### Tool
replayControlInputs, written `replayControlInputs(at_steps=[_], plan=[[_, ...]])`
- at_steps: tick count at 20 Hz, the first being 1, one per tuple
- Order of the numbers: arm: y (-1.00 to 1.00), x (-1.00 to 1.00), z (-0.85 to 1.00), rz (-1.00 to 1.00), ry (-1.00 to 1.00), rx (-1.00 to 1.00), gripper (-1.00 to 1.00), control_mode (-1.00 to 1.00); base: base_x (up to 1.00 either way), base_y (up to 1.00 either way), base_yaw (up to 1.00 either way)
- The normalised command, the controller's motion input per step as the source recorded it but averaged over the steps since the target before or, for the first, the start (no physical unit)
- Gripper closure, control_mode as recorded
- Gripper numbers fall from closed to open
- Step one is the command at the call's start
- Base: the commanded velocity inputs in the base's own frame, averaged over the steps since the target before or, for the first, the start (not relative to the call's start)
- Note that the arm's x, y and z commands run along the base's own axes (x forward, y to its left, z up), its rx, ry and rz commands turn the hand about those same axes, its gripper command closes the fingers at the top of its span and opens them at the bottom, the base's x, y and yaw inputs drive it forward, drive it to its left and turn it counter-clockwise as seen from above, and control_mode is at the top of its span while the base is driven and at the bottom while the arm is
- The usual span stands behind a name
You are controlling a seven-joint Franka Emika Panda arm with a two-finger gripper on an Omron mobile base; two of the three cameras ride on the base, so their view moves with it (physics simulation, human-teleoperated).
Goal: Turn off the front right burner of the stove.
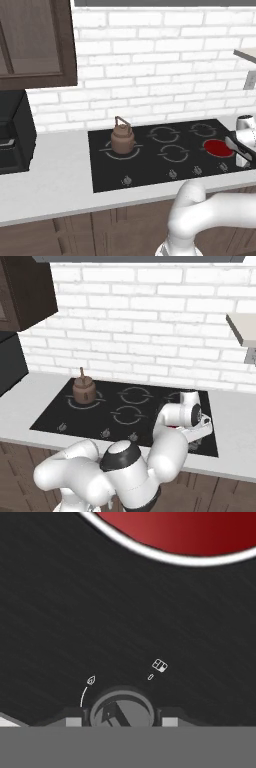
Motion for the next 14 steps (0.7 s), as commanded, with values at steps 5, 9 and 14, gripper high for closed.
replayControlInputs(at_steps=[5,9,14], plan=[[0.0,0.0,0.0,-0.08,0.0,0.06,1.0,-1.0,0.0,0.0,0.0],[-0.01,0.01,0.0,-0.33,0.0,0.2,1.0,-1.0,0.0,0.0,0.0],[0.0,0.0,0.0,-0.46,0.0,0.24,1.0,-1.0,0.0,0.0,0.0]])
